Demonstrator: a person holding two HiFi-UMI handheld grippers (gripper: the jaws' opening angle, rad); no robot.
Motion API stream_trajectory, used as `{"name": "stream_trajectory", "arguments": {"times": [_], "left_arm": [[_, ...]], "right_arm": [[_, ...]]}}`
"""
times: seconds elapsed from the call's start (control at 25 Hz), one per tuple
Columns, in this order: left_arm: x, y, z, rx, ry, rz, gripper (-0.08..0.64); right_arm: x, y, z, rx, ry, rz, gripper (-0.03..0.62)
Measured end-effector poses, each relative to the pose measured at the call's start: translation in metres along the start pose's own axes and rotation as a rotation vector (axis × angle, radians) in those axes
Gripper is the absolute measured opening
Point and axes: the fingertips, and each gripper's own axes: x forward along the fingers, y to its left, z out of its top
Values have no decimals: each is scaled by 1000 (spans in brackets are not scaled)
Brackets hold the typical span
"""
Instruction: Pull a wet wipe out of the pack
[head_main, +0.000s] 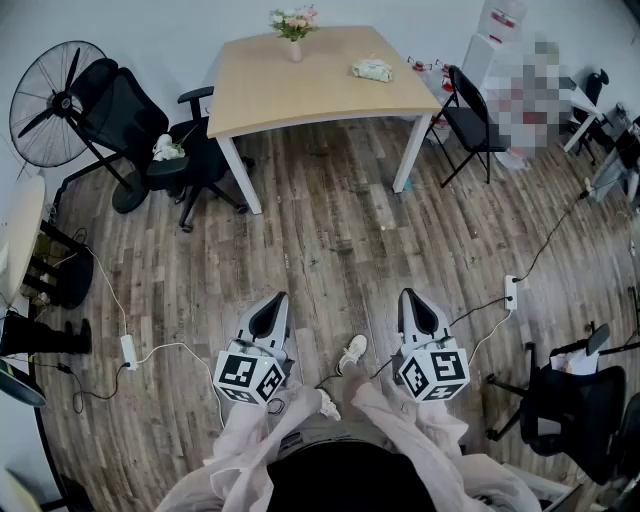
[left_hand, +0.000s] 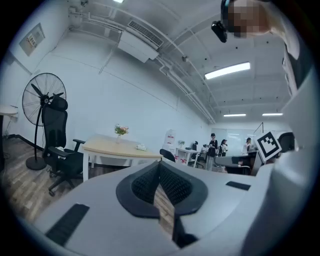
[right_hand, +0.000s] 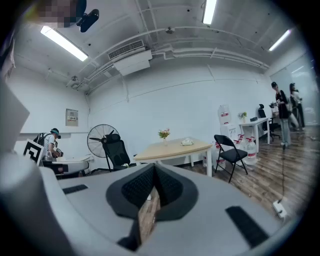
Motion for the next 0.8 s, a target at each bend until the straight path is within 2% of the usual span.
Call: {"name": "stream_trajectory", "arguments": {"times": [0.16,0.44,0.8], "left_arm": [[-28,-12,-5,53,6,14,11],[-67,-29,-16,48,12,23,11],[-63,-32,-22,52,24,21,11]], "right_arm": [[-27,10,0,-2,-32,-8,11],[-57,32,-16,-10,-21,22,12],[-62,16,-21,24,-28,-1,12]]}}
